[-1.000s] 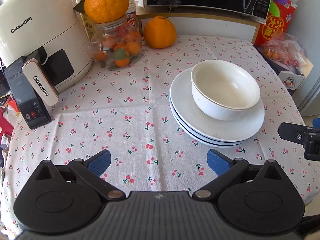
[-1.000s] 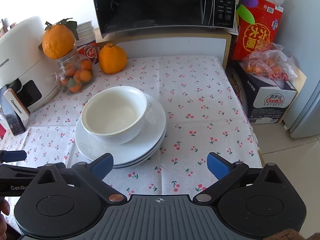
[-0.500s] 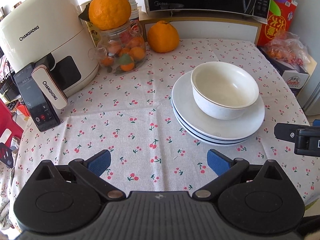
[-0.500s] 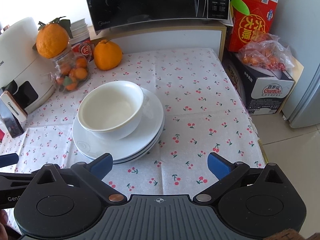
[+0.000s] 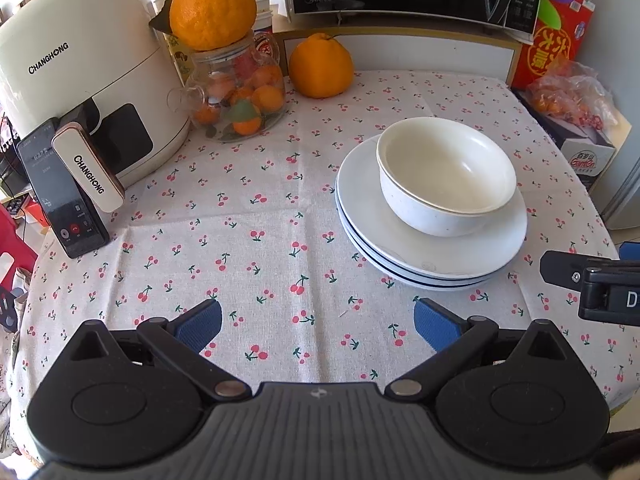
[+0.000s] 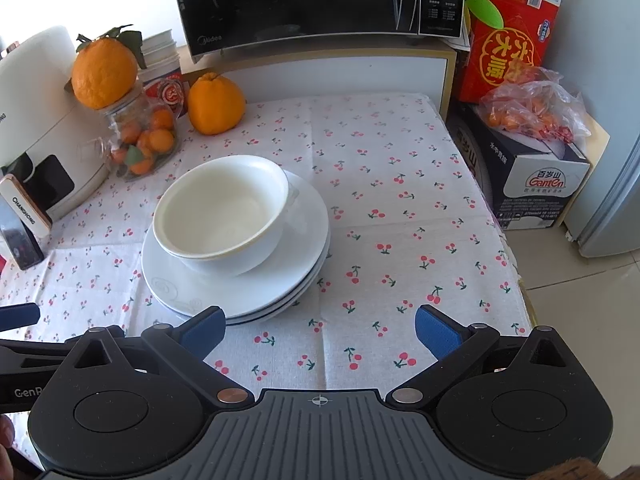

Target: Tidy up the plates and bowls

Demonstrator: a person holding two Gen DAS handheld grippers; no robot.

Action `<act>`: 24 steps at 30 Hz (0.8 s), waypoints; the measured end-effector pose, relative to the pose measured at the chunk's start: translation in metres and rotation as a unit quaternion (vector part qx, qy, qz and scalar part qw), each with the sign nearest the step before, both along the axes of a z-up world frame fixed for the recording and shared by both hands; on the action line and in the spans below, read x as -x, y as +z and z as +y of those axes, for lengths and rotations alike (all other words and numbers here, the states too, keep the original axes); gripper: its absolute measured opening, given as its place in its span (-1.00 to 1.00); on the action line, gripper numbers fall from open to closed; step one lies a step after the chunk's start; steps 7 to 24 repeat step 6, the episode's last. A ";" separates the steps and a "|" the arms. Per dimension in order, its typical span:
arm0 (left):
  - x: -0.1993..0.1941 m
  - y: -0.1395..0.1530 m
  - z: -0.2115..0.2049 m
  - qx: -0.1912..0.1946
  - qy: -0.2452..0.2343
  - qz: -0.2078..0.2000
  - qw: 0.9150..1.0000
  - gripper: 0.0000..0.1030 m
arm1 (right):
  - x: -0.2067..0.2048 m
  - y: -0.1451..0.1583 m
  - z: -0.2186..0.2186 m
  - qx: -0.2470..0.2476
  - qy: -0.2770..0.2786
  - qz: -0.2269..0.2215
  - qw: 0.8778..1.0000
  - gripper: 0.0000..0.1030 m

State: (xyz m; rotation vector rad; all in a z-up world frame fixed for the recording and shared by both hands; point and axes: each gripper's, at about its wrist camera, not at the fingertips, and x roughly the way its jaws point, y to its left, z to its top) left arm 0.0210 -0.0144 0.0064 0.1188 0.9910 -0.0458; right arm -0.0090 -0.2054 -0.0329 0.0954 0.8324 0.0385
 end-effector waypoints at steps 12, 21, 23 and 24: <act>-0.004 -0.001 0.001 0.006 -0.003 -0.003 1.000 0.99 | -0.003 -0.002 0.000 0.004 0.000 -0.002 1.000 0.98; -0.004 -0.001 0.001 0.006 -0.003 -0.003 1.000 0.99 | -0.003 -0.002 0.000 0.004 0.000 -0.002 1.000 0.98; -0.004 -0.001 0.001 0.006 -0.003 -0.003 1.000 0.99 | -0.003 -0.002 0.000 0.004 0.000 -0.002 1.000 0.98; -0.004 -0.001 0.001 0.006 -0.003 -0.003 1.000 0.99 | -0.003 -0.002 0.000 0.004 0.000 -0.002 1.000 0.98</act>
